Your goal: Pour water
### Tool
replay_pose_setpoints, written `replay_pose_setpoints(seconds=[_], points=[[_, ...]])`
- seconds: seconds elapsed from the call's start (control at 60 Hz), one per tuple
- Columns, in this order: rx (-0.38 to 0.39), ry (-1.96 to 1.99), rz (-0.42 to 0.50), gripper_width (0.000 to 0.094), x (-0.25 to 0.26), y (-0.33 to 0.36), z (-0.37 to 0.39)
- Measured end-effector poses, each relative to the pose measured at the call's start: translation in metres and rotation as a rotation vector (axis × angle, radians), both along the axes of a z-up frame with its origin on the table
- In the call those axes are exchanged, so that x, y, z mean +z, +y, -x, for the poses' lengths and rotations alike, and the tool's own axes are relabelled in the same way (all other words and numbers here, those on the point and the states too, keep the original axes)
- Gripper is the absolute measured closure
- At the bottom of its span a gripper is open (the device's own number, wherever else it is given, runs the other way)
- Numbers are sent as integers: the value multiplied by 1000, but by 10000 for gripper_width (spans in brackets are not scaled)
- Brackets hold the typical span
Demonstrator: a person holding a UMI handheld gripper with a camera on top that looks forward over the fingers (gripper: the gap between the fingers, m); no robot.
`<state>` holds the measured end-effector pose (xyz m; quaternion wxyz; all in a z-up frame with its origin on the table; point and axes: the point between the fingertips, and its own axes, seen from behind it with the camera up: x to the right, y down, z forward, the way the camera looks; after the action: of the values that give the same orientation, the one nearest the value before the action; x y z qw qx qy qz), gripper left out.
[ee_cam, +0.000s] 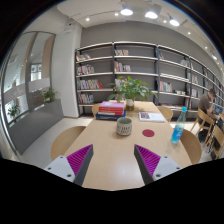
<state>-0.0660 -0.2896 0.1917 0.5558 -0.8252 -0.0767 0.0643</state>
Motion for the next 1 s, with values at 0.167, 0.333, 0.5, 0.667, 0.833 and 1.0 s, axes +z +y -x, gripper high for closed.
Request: replay_pose_setpoints(seconds=[0.167, 0.333, 0.5, 0.667, 0.833, 1.0], points=[[-93, 33, 39, 92, -21, 13, -56], [-209, 1, 39, 94, -44, 49, -161], [-315, -36, 28, 103, -68, 115, -267], [-347, -55, -21, 98, -75, 199, -336], [-337, -76, -51, 99, -84, 271, -367], [-320, -33, -77, 299, -96, 310, -374]])
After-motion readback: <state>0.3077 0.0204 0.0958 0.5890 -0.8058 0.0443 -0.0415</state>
